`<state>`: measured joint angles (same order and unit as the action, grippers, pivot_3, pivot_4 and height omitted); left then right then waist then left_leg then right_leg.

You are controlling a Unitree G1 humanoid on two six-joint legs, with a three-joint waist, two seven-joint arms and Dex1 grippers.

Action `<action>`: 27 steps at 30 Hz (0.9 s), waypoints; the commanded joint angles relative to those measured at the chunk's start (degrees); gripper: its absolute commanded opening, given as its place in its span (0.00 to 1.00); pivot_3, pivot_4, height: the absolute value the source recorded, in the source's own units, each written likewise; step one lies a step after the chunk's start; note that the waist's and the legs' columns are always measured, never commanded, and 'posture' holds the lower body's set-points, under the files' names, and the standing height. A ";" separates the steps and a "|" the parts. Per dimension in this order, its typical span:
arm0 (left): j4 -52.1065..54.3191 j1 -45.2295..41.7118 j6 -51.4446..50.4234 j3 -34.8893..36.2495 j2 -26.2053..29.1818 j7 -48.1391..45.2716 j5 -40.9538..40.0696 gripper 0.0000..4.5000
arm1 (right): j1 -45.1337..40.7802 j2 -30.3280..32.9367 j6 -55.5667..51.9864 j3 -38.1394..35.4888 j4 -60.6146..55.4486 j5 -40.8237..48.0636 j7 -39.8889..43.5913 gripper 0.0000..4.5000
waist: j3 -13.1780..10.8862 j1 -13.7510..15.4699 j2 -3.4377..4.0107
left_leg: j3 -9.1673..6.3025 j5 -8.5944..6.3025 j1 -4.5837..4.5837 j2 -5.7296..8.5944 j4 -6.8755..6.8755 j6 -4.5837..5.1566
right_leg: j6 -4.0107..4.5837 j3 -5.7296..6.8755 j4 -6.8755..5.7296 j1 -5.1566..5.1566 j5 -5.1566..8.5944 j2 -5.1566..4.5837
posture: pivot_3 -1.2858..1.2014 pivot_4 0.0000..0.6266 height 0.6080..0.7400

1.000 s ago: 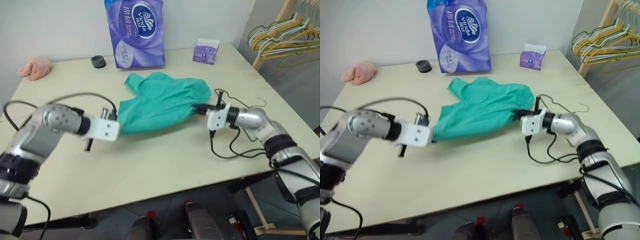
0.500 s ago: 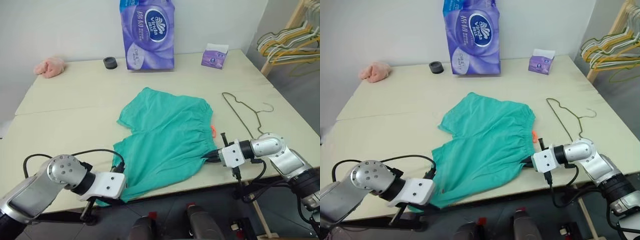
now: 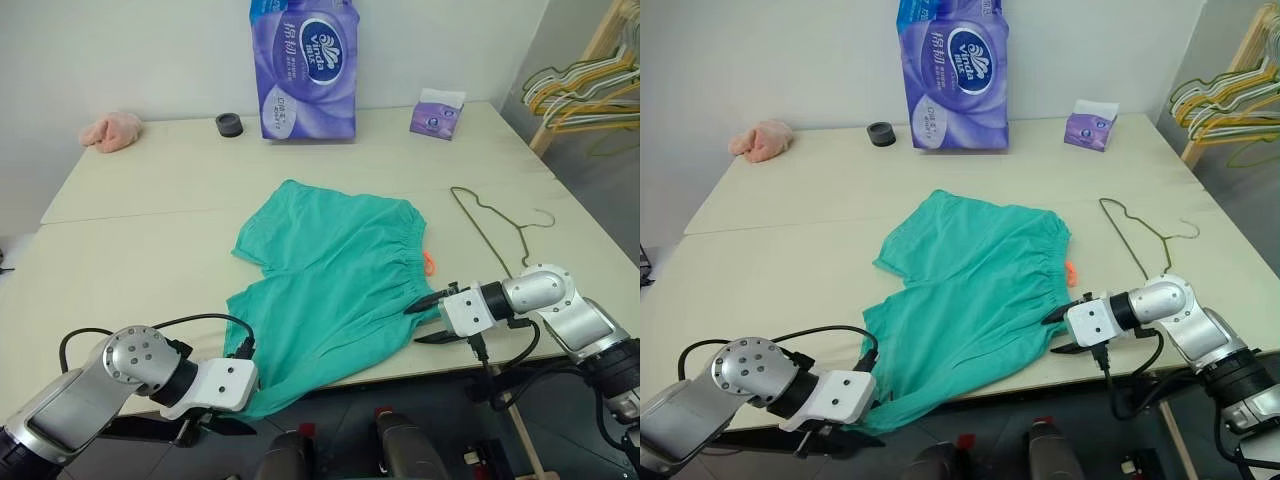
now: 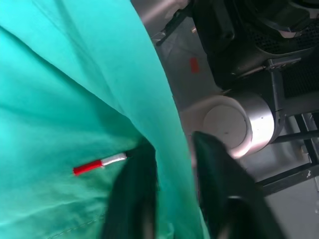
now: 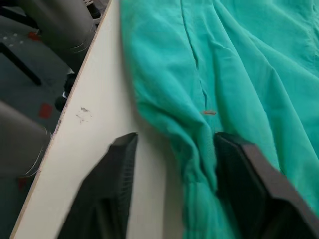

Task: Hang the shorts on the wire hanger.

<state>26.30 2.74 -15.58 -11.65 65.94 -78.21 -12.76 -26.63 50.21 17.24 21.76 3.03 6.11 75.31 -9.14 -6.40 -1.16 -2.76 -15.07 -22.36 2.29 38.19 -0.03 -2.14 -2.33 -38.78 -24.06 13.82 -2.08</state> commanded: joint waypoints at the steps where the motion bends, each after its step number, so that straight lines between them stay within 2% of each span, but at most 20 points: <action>1: 0.02 -0.48 -1.28 3.24 -1.12 -0.31 -4.30 0.62 | 1.14 1.92 -6.06 -4.64 -7.72 5.68 1.12 0.89 | 0.00 0.09 0.00 | 0.00 0.00 0.00 0.00 0.01 0.00 | 0.00 0.00 0.00 0.00 0.00 0.00 | 0.46 0.15 1.00; 2: -0.28 -0.98 -2.33 4.50 -1.76 -0.49 -6.62 0.69 | 2.04 2.46 -9.38 -6.43 -10.54 8.34 0.65 0.97 | 0.00 0.17 0.00 | 0.00 0.00 0.00 0.00 0.01 0.00 | 0.00 0.00 -0.01 0.00 0.00 -0.01 | 0.46 0.16 1.00; 3: -0.51 -1.40 -3.10 5.63 -2.32 -0.63 -8.50 0.77 | 2.95 2.90 -12.79 -8.15 -13.03 10.86 0.11 1.00 | 0.01 0.26 -0.01 | -0.03 0.00 -0.01 0.00 0.03 0.00 | 0.00 0.00 -0.02 0.01 0.00 -0.02 | 0.46 0.16 1.00; 5: -0.78 -2.27 -4.82 7.61 -3.09 -1.01 -11.88 0.90 | 4.89 4.05 -20.21 -11.71 -17.84 16.16 -1.06 1.00 | 0.01 0.47 -0.02 | -0.09 0.00 -0.02 -0.01 0.06 0.00 | 0.00 0.02 -0.04 0.01 0.00 -0.03 | 0.46 0.16 1.00; 8: -1.78 -5.68 -8.37 10.13 -4.87 -0.31 -16.98 0.90 | 6.70 4.46 -33.71 -18.48 -24.01 26.57 -6.51 1.00 | 0.04 0.86 -0.04 | -0.10 0.00 -0.01 -0.01 0.08 -0.01 | 0.00 0.05 -0.06 0.02 0.00 -0.02 | 0.46 0.16 1.00; 10: -2.99 -10.13 -11.04 11.08 -7.75 2.42 -19.58 0.90 | 6.13 1.76 -39.76 -22.50 -23.10 29.01 -13.78 1.00 | 0.11 1.22 -0.14 | -0.11 0.00 -0.01 -0.01 0.11 0.00 | 0.00 0.06 -0.06 0.05 0.00 -0.02 | 0.46 0.16 1.00; 14: -5.77 -20.85 -18.00 12.16 -15.90 10.56 -24.10 0.90 | 6.08 -3.80 -43.79 -28.14 -16.98 24.41 -27.93 1.00 | 0.31 1.76 -0.39 | -0.18 -0.01 -0.04 0.01 0.29 -0.02 | 0.00 0.14 -0.07 0.12 -0.01 0.00 | 0.45 0.16 1.00; 19: -8.34 -28.34 -20.28 10.34 -19.61 13.12 -23.41 0.90 | 5.13 -7.46 -48.79 -32.47 -7.56 14.74 -46.38 1.00 | 0.33 1.59 -0.38 | -0.14 -0.06 -0.20 0.04 0.50 -0.09 | 0.00 0.07 -0.11 0.05 -0.01 -0.02 | 0.45 0.17 1.00; 22: -10.82 -32.18 -19.64 7.17 -20.80 12.98 -20.36 0.90 | 3.60 -8.09 -51.60 -34.43 -1.08 12.58 -51.20 1.00 | 0.36 1.40 -0.32 | -0.09 -0.06 -0.21 0.03 0.49 -0.09 | 0.01 0.01 -0.13 0.01 -0.01 0.02 | 0.44 0.17 1.00; 27: -15.69 -39.62 -18.04 2.63 -24.22 10.98 -17.06 0.90 | -1.09 -7.56 -52.90 -34.02 13.74 9.07 -53.68 1.00 | 0.37 1.14 -0.31 | -0.03 -0.06 -0.22 0.05 0.50 -0.07 | 0.01 -0.01 -0.13 0.03 -0.01 0.20 | 0.44 0.17 1.00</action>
<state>10.96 -35.14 -35.05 -8.71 42.08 -66.33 -30.68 -26.17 42.04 -36.55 -11.20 14.38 16.54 22.30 -8.77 -5.25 -1.47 -2.76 -15.13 -22.58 2.33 38.70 -0.09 -2.13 -2.36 -38.91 -24.04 13.80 -1.79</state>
